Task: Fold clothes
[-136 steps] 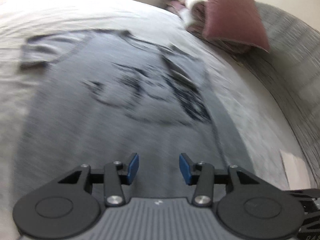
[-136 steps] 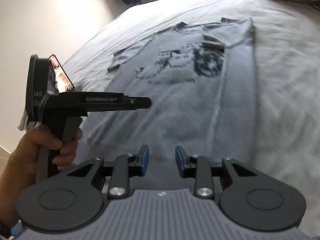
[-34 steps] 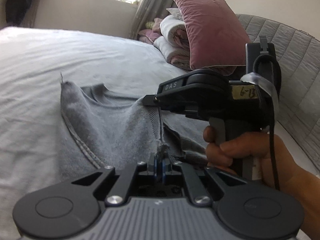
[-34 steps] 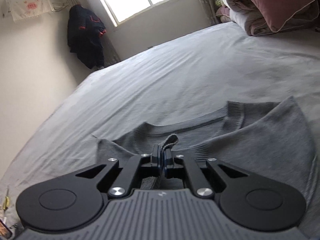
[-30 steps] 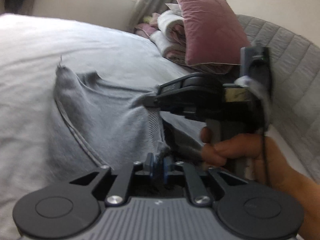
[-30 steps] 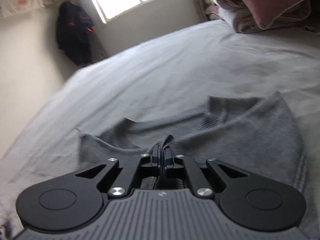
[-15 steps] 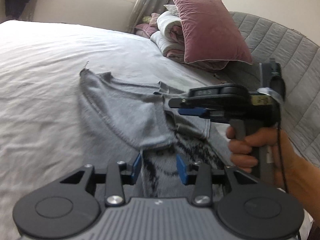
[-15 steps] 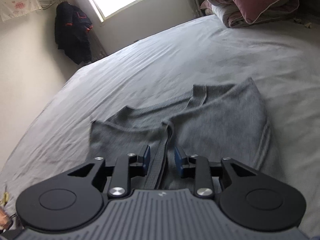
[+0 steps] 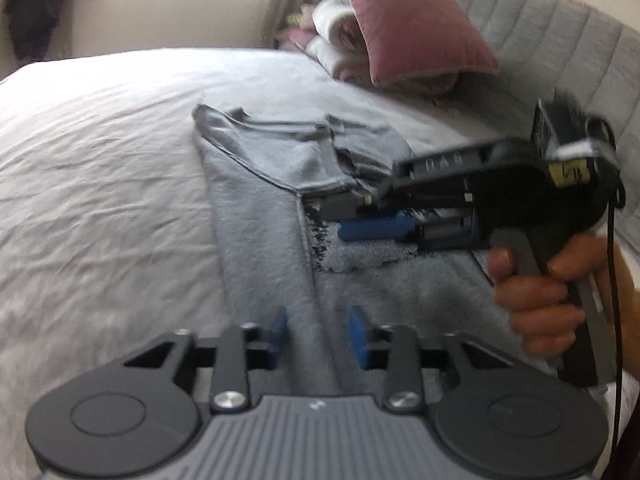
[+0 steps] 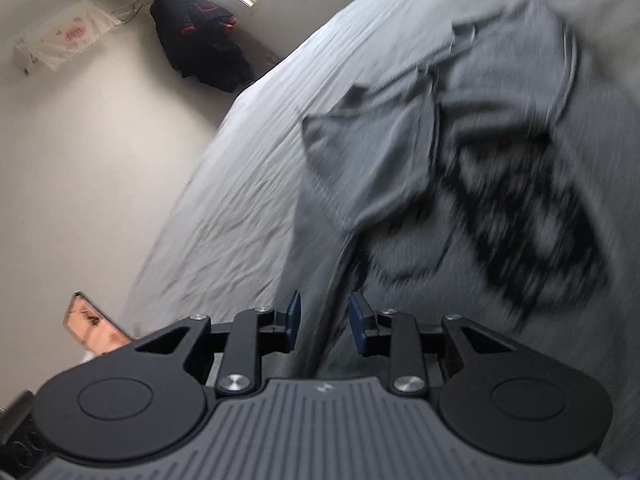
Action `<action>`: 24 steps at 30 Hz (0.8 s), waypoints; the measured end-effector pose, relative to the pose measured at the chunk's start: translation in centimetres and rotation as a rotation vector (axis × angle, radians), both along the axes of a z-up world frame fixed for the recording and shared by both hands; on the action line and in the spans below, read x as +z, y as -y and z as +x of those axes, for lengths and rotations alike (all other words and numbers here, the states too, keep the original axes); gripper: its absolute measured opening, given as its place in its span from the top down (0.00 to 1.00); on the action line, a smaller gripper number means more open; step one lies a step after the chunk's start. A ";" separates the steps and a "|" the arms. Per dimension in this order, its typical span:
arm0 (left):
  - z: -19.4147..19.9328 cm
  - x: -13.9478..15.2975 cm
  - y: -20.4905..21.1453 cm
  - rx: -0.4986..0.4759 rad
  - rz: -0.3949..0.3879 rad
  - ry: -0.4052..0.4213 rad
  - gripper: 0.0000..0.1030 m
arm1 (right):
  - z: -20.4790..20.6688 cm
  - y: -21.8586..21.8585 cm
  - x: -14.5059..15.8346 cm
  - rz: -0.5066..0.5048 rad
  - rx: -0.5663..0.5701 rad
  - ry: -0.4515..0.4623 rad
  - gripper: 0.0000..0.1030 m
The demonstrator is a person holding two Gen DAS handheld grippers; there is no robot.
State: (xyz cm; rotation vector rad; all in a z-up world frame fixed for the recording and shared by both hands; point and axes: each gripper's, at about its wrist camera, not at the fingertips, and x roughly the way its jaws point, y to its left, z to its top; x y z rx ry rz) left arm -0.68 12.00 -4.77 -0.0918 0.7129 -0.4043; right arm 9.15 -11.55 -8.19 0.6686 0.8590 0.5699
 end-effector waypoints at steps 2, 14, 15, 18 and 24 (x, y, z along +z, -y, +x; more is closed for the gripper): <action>-0.7 -0.8 -1.1 0.034 -0.064 -0.009 0.85 | -0.5 -0.4 -0.8 0.038 -0.004 -0.034 0.69; -0.1 -3.8 -6.5 0.112 -0.441 -0.153 0.97 | -2.2 -3.0 -3.4 0.234 -0.021 -0.102 0.71; -0.1 -4.0 -6.7 0.116 -0.460 -0.162 0.97 | -2.4 -3.2 -3.5 0.244 -0.020 -0.101 0.72; -0.2 -4.2 -7.1 0.132 -0.502 -0.184 0.97 | -3.3 -3.1 -3.9 0.306 -0.023 -0.109 0.72; -1.1 -3.7 -6.9 0.101 -0.471 -0.191 0.96 | -4.7 -1.0 -4.1 0.458 -0.039 -0.135 0.69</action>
